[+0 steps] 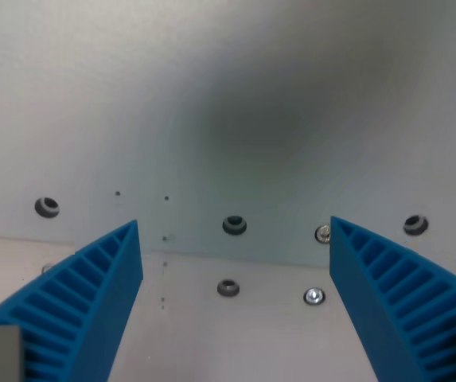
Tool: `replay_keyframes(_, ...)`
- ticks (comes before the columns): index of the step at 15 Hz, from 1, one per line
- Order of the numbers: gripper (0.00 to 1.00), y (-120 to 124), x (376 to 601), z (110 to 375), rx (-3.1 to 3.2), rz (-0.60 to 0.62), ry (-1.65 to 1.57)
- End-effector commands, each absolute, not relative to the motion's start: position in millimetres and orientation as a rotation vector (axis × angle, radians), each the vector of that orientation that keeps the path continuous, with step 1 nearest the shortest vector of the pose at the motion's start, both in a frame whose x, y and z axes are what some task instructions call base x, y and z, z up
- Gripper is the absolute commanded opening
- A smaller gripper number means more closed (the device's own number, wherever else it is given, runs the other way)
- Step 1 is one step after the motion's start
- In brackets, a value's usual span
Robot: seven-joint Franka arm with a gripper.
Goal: Move in gripper negative x
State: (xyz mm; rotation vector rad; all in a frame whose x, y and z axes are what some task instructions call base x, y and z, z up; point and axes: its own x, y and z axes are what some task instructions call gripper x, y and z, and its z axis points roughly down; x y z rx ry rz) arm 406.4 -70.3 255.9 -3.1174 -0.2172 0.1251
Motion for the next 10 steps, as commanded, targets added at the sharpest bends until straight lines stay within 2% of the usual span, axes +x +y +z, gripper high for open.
replay_keyframes(1, 1.0, -75.4, 379.4, 263.5, -3.132, 0.007, -0.244)
replay_keyframes(10, 1.0, -82.4, 334.9, 263.8, -3.132, 0.007, -0.244)
